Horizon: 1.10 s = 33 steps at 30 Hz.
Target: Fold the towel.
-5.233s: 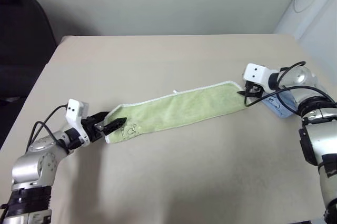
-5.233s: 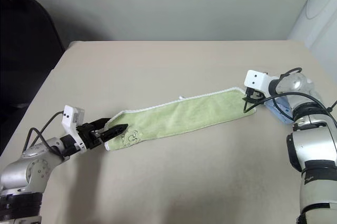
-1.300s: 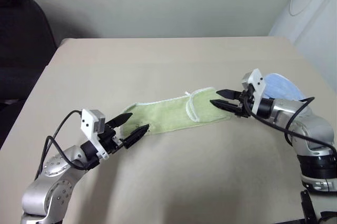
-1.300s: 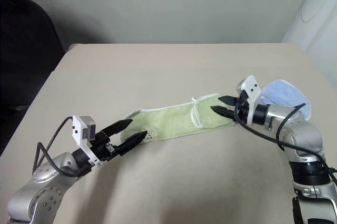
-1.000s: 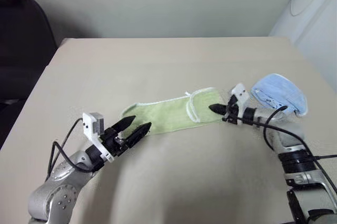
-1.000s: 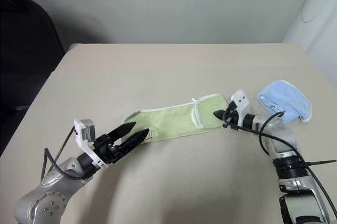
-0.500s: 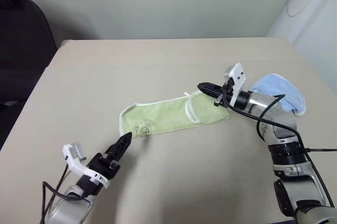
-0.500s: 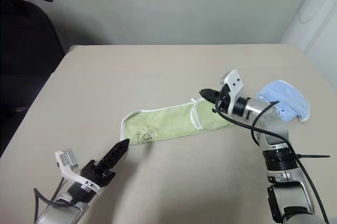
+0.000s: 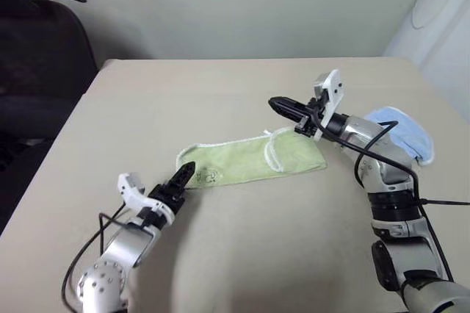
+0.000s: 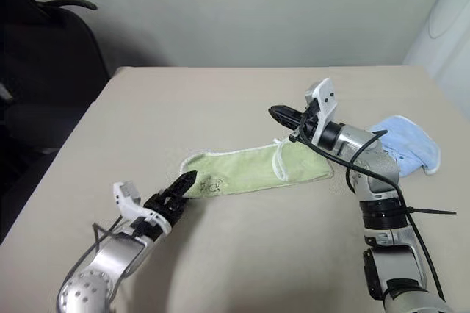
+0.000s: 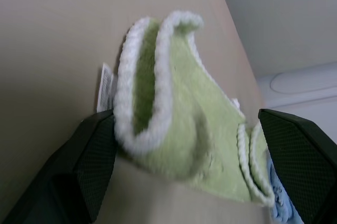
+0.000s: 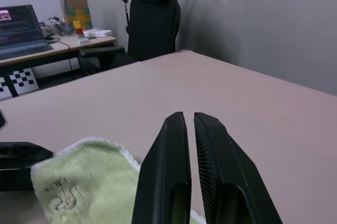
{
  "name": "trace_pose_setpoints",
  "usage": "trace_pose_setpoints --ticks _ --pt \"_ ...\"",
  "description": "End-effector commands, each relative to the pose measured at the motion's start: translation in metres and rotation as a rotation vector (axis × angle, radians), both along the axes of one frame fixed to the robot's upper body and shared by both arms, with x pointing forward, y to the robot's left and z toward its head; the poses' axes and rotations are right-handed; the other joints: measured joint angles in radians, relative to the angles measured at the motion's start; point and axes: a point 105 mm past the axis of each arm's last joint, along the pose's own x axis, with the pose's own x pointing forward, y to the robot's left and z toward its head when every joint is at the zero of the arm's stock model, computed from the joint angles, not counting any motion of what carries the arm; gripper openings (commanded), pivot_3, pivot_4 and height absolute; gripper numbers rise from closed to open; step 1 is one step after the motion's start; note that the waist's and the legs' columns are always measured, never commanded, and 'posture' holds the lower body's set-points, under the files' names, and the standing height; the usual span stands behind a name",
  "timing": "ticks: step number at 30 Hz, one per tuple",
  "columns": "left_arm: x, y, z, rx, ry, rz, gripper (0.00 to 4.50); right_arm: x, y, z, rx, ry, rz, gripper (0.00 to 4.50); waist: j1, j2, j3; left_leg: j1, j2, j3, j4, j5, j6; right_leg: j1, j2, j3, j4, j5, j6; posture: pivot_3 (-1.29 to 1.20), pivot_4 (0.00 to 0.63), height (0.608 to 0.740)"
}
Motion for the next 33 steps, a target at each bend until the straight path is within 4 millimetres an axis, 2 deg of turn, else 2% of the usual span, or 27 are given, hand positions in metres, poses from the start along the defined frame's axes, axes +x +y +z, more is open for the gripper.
trace_pose_setpoints --ticks 1,2,5,7,14,16,20,24,26,28,31,33 --pt "0.006 0.015 -0.035 0.035 0.156 0.055 4.50 -0.002 -0.005 0.024 0.051 -0.084 -0.031 0.36 0.002 0.002 -0.001 0.000 0.000 0.000 0.000 0.000 0.000 0.001 0.000 0.000 0.000 0.000 0.000 0.00 0.150 0.740" --pt "0.008 0.015 -0.034 0.035 0.155 0.053 4.50 -0.002 -0.005 0.025 0.057 -0.087 -0.039 0.36 0.002 0.003 -0.002 0.000 0.000 0.000 0.000 0.001 -0.001 0.001 0.000 0.000 0.000 0.000 0.000 0.00 0.150 0.740" --pt "0.013 0.016 -0.031 0.039 0.146 0.055 3.89 -0.002 -0.007 0.024 0.061 -0.089 -0.054 0.31 0.002 0.004 -0.002 0.000 0.000 0.000 0.000 0.007 -0.011 0.001 0.000 0.000 0.000 0.000 0.000 0.00 0.150 0.740" --pt "0.016 0.018 -0.027 0.041 0.129 0.059 3.24 -0.003 -0.007 0.024 0.063 -0.090 -0.059 0.31 0.002 0.004 -0.002 0.000 0.000 0.001 -0.001 0.007 -0.011 0.000 0.000 0.000 -0.001 0.000 0.000 0.00 0.150 0.740" --pt "0.020 0.033 -0.010 0.051 0.058 0.103 0.51 -0.005 -0.010 0.022 0.064 -0.091 -0.077 0.31 -0.006 0.003 -0.001 -0.003 0.001 0.002 -0.003 0.006 -0.013 -0.004 0.001 0.001 -0.003 -0.003 0.000 0.00 0.150 0.740" --pt "0.022 0.036 0.002 0.061 0.014 0.112 0.04 -0.005 -0.011 0.021 0.066 -0.091 -0.085 0.31 -0.009 0.003 -0.001 -0.003 0.001 0.002 -0.004 0.006 -0.013 -0.004 0.002 0.001 -0.003 -0.003 0.000 0.00 0.150 0.740" --pt "0.024 0.049 0.029 0.123 -0.081 0.129 0.04 -0.008 -0.013 0.020 0.067 -0.093 -0.095 0.31 -0.017 -0.003 0.003 -0.003 0.004 0.001 -0.004 0.005 -0.015 -0.005 0.006 0.002 -0.003 -0.004 -0.001 0.00 0.150 0.740" --pt "0.023 0.062 0.056 0.172 -0.168 0.140 0.04 -0.009 -0.016 0.020 0.071 -0.092 -0.116 0.31 -0.020 -0.005 0.004 -0.011 0.004 0.001 -0.003 0.004 -0.016 -0.011 0.007 0.002 -0.004 -0.004 -0.001 0.00 0.150 0.740" --pt "0.026 0.060 0.075 0.216 -0.225 0.115 0.04 -0.009 -0.017 0.018 0.070 -0.088 -0.122 0.31 -0.020 -0.006 0.004 -0.016 0.004 0.000 -0.002 0.004 -0.016 -0.016 0.007 0.001 -0.004 -0.004 -0.001 0.00 0.150 0.740" --pt "0.032 0.046 0.093 0.268 -0.284 0.053 0.04 -0.010 -0.017 0.017 0.069 -0.086 -0.124 0.31 -0.018 -0.006 0.004 -0.018 0.004 0.000 -0.002 0.004 -0.016 -0.018 0.007 0.001 -0.005 -0.003 -0.001 0.00 0.150 0.740" --pt "0.040 0.010 0.119 0.314 -0.380 -0.079 0.04 -0.009 -0.017 0.017 0.069 -0.086 -0.124 0.31 -0.012 -0.007 0.005 -0.019 0.004 -0.001 -0.002 0.004 -0.016 -0.018 0.007 0.001 -0.006 -0.002 0.000 0.00 0.150 0.740" --pt "0.041 -0.025 0.131 0.371 -0.437 -0.218 0.04 -0.008 -0.017 0.017 0.068 -0.085 -0.129 0.31 -0.012 -0.007 0.005 -0.018 0.003 -0.001 -0.001 0.004 -0.016 -0.017 0.007 0.001 -0.007 -0.001 0.000 0.00 0.150 0.740"
